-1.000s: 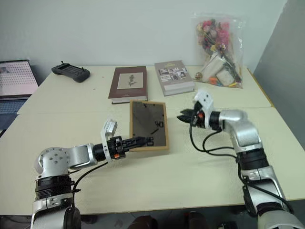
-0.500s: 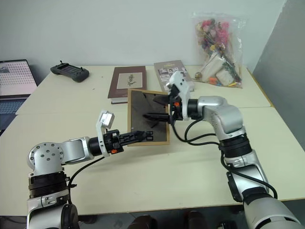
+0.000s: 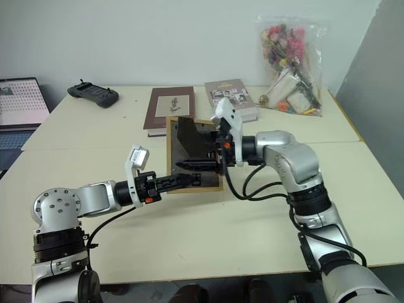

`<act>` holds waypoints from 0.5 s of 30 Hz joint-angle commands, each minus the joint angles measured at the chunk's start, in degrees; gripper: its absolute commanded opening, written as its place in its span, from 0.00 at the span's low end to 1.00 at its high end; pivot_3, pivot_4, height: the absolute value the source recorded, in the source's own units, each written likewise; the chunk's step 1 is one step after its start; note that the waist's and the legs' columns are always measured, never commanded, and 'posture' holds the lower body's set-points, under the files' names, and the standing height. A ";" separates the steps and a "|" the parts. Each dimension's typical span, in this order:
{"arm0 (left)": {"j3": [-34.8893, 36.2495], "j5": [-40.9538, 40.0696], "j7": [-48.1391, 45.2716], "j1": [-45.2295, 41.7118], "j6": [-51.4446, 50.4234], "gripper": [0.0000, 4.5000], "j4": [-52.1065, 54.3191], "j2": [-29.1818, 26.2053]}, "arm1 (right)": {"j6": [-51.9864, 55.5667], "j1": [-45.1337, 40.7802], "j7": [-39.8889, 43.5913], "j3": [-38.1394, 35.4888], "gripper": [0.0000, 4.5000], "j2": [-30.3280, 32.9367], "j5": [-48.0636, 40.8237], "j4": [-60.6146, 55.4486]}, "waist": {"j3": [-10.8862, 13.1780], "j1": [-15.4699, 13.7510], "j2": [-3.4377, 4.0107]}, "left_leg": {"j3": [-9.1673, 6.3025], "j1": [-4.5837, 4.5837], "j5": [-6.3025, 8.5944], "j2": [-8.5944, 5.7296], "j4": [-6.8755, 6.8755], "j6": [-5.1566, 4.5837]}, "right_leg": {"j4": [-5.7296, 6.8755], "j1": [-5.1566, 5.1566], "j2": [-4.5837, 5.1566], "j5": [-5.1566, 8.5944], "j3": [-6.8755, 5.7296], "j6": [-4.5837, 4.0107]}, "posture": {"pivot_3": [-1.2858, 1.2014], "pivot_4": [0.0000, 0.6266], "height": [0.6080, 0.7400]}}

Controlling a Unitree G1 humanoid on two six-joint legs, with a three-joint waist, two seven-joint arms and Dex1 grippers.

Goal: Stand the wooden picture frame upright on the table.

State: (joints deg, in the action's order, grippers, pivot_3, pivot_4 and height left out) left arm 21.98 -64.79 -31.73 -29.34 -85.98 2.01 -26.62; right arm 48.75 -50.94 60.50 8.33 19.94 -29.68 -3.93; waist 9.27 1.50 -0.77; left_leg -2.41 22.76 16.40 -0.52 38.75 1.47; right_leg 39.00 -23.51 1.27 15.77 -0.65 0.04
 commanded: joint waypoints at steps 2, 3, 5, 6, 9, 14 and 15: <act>3.03 -5.46 0.95 -0.15 -3.30 0.29 0.78 -0.18 | 5.60 2.84 3.06 -2.28 1.00 4.67 -7.57 -9.38 | 0.00 0.00 -0.01 | 0.00 0.01 0.01 0.00 0.00 -0.01 | 0.00 0.00 0.00 0.00 0.01 0.00 | 0.52 0.24 1.00; 3.21 -6.24 1.40 0.00 -4.33 0.29 0.54 -0.17 | 5.59 3.52 2.63 -2.71 1.00 5.86 -7.55 -10.16 | 0.01 0.02 -0.01 | -0.01 0.01 0.03 0.00 0.00 -0.05 | -0.01 0.00 0.00 0.00 0.01 0.00 | 0.52 0.24 1.00; 3.19 -8.65 2.97 0.14 -6.07 0.29 -0.53 -0.09 | 4.54 4.94 1.92 -3.66 1.00 8.70 -6.47 -10.52 | 0.01 0.02 -0.02 | -0.01 0.01 0.11 0.00 0.00 -0.20 | 0.00 0.00 0.00 0.00 0.01 0.00 | 0.52 0.24 1.00; 3.01 -9.86 3.73 0.16 -6.41 0.29 -1.22 -0.28 | 4.09 5.35 1.83 -3.82 1.00 9.67 -6.21 -10.44 | 0.01 0.02 -0.02 | -0.02 0.01 0.12 0.00 0.00 -0.21 | 0.00 0.00 0.00 0.00 0.00 0.00 | 0.52 0.24 1.00; 0.78 -17.99 8.05 0.03 -6.52 0.29 -7.08 -2.72 | -3.93 8.88 3.05 -5.19 1.00 15.51 -1.44 -8.75 | 0.02 -0.03 -0.04 | -0.03 0.00 0.12 -0.01 0.01 -0.22 | 0.02 0.00 0.00 0.00 -0.01 0.00 | 0.52 0.24 1.00; -3.41 -34.14 17.56 -1.43 -5.33 0.29 -17.62 -7.51 | -45.90 17.62 1.83 -3.68 1.00 21.18 18.04 -0.92 | 0.08 -0.22 -0.14 | -0.03 0.01 0.13 -0.02 0.04 -0.23 | -0.01 0.03 0.00 0.01 -0.02 0.03 | 0.52 0.24 1.00; -5.35 -39.09 20.14 -1.29 -3.46 0.29 -18.68 -8.61 | -57.06 18.38 -0.96 -2.94 1.00 21.06 22.95 2.62 | 0.09 -0.18 -0.16 | 0.00 0.01 0.12 -0.02 0.04 -0.22 | -0.01 0.03 0.00 0.02 0.00 0.03 | 0.52 0.24 1.00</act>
State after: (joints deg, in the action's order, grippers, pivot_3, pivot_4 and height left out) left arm 19.02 -92.72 -15.56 -29.11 -91.86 -15.51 -33.56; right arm 13.98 -33.25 62.97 4.43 40.95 -16.07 -5.43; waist 9.36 1.32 -0.93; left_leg -2.40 22.76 16.52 -0.54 38.79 1.25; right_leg 39.00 -23.48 1.27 15.78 -0.65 0.08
